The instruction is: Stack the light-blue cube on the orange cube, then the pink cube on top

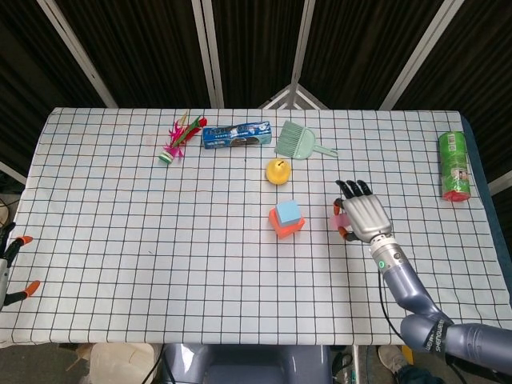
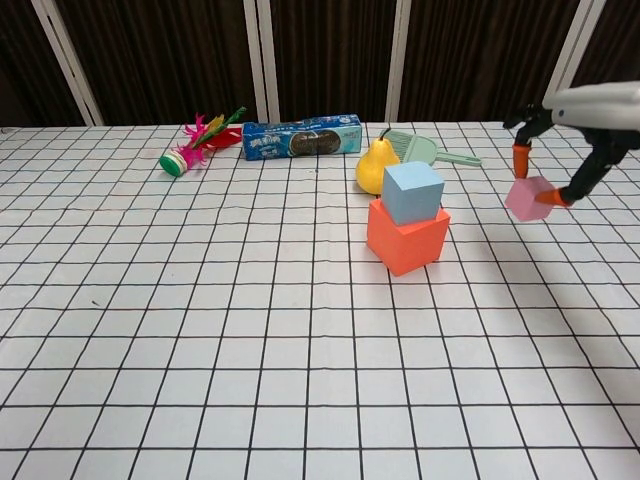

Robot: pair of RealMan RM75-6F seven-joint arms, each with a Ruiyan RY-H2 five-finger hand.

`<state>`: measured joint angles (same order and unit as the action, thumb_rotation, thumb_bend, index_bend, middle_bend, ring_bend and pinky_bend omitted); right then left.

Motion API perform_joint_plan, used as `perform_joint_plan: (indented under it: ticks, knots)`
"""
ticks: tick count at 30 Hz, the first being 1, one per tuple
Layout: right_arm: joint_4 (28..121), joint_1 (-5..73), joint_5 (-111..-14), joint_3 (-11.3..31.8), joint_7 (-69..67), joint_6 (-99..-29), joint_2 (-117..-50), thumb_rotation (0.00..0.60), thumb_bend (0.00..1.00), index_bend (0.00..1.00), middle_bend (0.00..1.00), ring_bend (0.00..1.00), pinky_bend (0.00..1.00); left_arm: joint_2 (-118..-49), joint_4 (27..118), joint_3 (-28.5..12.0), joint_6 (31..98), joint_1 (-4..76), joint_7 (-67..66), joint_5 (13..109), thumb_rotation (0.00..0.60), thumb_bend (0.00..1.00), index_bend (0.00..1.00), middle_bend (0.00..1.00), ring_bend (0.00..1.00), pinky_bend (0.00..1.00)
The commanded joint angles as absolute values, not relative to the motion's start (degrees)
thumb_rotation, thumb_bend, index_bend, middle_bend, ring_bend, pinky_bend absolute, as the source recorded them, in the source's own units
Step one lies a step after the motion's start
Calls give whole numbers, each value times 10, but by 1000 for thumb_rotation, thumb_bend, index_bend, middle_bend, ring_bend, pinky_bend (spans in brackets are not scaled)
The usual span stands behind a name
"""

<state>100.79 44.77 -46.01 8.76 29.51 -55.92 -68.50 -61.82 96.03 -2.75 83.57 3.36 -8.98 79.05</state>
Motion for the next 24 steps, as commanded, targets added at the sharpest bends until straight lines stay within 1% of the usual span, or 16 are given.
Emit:
perform_joint_plan:
  ticks: [1, 6, 10, 16, 19, 24]
  knots:
    - [1048, 470, -432, 109, 332, -571, -643, 600, 416, 474, 67, 31, 0, -618, 960, -28, 836, 33, -89, 790, 600, 206, 222, 28, 0, 17]
    - [1093, 506, -391, 131, 374, -568, -598, 600, 425, 475, 67, 31, 0, -617, 961, -29, 841, 30, -87, 789, 600, 206, 222, 28, 0, 18]
    - [1114, 540, -361, 137, 411, -561, -591, 600, 432, 474, 67, 31, 0, -618, 961, -30, 843, 29, -90, 787, 600, 206, 222, 28, 0, 18]
    - [1131, 602, -296, 131, 482, -572, -617, 600, 432, 474, 67, 31, 0, -622, 959, -31, 837, 33, -98, 782, 600, 206, 222, 28, 0, 18]
    - [1137, 628, -262, 135, 497, -578, -636, 600, 433, 474, 67, 31, 0, -623, 959, -31, 833, 35, -101, 781, 600, 206, 222, 27, 0, 18]
    - [1128, 671, -222, 133, 528, -585, -666, 600, 433, 475, 67, 31, 0, -623, 960, -31, 838, 33, -102, 782, 600, 206, 222, 27, 0, 18]
